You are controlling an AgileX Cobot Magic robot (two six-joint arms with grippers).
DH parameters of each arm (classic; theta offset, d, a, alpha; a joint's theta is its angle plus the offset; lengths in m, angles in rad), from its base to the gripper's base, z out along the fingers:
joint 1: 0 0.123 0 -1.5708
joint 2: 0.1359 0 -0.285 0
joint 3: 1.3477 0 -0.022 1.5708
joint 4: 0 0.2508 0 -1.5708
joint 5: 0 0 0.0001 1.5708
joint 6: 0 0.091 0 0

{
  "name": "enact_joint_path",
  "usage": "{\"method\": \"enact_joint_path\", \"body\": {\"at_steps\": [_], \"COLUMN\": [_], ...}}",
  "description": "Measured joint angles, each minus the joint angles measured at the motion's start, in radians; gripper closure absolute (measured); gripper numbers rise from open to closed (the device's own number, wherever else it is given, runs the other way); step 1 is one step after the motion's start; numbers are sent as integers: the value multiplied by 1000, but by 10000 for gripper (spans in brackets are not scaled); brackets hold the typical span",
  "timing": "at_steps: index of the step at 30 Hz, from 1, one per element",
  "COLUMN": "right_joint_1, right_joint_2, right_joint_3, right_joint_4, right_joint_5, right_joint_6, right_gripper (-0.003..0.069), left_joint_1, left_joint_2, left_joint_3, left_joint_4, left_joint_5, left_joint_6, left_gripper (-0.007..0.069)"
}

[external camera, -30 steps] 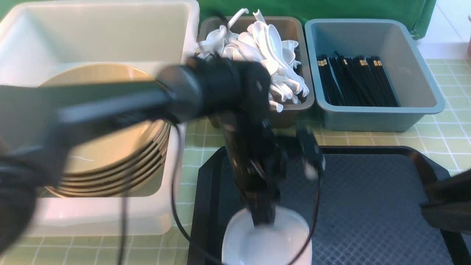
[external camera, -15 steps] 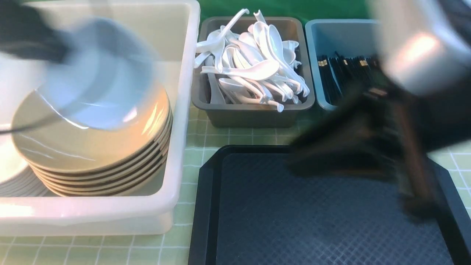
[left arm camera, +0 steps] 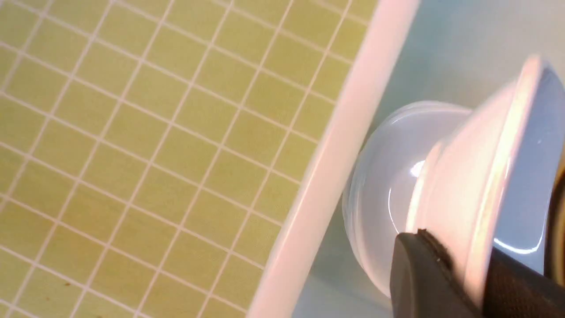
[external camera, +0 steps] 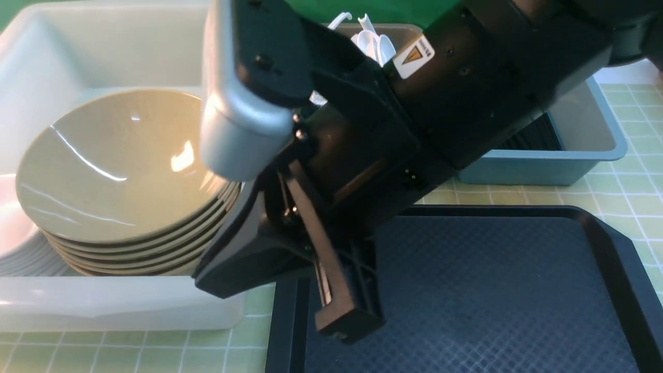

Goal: On green table put chopsticks spoon bowls plates into blue grey white boxes.
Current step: 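Place the white bowl into the white bin with the other dishes with the left gripper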

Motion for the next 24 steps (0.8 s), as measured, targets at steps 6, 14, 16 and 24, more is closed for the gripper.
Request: {"method": "enact_joint_path", "body": {"at_steps": [6, 14, 16, 24], "right_joint_1": [0, 0, 0, -42], "right_joint_2": [0, 0, 0, 0], "right_joint_3": [-1, -1, -1, -1], "right_joint_4": [-5, -39, -42, -66], "right_joint_5": [4, 9, 9, 12], "right_joint_6": [0, 14, 14, 98], "right_gripper": [634, 626, 622, 610], "left_joint_1": [-61, -70, -70, -73], "left_joint_2": [97, 151, 152, 120], "left_joint_3": [1, 1, 1, 1], "left_joint_4": [7, 23, 23, 109], "left_joint_5": [2, 2, 1, -31], "left_joint_6": [-8, -50, -54, -134], "left_gripper": [606, 507, 435, 67]}}
